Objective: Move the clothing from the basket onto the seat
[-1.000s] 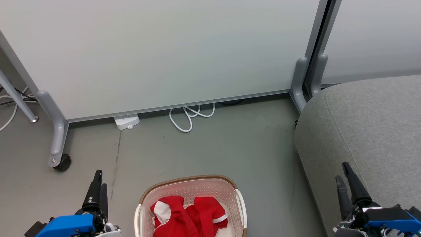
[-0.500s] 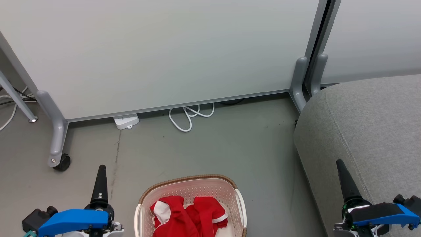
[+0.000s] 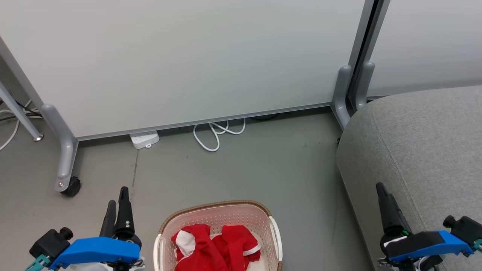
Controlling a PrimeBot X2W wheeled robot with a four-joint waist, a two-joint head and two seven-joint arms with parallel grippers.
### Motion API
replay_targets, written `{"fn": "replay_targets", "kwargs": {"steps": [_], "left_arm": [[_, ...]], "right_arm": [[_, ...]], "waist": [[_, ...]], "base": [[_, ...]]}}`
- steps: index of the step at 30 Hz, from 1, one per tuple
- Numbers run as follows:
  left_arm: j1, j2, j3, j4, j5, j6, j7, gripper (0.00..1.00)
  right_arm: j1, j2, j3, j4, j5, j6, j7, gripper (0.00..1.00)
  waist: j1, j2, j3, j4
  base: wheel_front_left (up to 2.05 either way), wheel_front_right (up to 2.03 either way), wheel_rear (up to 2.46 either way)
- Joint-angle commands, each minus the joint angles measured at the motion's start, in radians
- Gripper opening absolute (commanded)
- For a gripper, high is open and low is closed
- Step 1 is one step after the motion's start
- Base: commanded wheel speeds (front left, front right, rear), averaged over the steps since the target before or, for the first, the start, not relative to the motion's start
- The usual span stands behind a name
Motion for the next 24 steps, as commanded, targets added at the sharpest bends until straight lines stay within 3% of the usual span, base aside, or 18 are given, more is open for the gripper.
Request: {"fn": "replay_targets", "kwargs": {"steps": [1, 24], "left_arm": [[-0.006, 0.010, -0.002, -0.018, 0.041, 0.003, -0.012, 1.00], [0.012, 0.011, -0.022, 0.007, 0.323, 0.005, -0.085, 1.00]], "right_arm": [[-0.021, -0.007, 0.005, -0.012, -0.040, 0.001, -0.010, 1.00], [-0.022, -0.009, 0.019, -0.026, -0.382, 0.002, -0.050, 1.00]], "waist": [[0.0000, 0.0000, -0.001, 0.000], [0.0000, 0.0000, -0.003, -0.005]], "base": [[0.00, 0.00, 0.00], [0.00, 0.00, 0.00]]}}
